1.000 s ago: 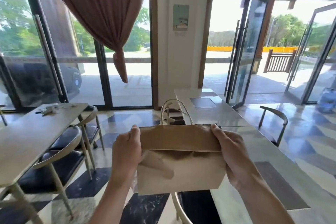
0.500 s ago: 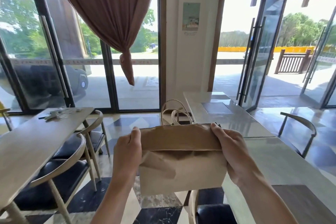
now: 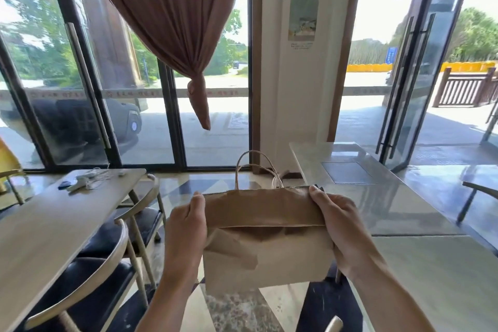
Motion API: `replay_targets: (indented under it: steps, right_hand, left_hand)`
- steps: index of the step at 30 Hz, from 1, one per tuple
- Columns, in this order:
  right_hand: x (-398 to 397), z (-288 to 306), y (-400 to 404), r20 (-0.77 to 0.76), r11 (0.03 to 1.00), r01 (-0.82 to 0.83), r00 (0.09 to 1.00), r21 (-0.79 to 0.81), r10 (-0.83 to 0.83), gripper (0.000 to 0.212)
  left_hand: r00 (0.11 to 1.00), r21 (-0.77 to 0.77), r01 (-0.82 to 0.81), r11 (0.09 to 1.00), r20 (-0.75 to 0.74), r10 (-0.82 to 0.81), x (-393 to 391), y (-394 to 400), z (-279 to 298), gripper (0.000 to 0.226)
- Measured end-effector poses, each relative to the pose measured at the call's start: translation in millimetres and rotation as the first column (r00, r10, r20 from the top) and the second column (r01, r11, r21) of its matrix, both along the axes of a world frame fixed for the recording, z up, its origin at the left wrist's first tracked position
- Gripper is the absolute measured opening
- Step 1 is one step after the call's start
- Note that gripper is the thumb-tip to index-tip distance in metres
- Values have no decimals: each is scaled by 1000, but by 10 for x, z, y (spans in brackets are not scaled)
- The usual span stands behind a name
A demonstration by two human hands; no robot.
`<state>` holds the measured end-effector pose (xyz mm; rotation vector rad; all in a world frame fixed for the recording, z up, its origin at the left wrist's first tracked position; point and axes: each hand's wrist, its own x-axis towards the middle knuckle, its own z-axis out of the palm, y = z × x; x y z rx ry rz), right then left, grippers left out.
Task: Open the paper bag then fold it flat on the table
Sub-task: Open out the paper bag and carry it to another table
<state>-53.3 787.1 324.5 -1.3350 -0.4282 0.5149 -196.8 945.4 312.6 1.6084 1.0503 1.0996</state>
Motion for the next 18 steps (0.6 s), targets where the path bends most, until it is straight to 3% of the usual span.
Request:
replay_targets:
  steps: [10, 14, 18]
  right_hand:
    - [893, -225, 1383, 11, 994, 75, 997, -83, -74, 35]
    - [1258, -256, 2112, 54, 988, 122, 992, -97, -117, 36]
    - [1641, -225, 2784, 100, 982, 156, 984, -106, -146, 47]
  left_hand:
    - [991, -92, 125, 988, 61, -120, 927, 1397, -185, 49]
    - [989, -54, 129, 990, 78, -125, 1333, 2142, -151, 53]
    - [975, -109, 200, 974, 116, -187, 1746, 2848, -55, 50]
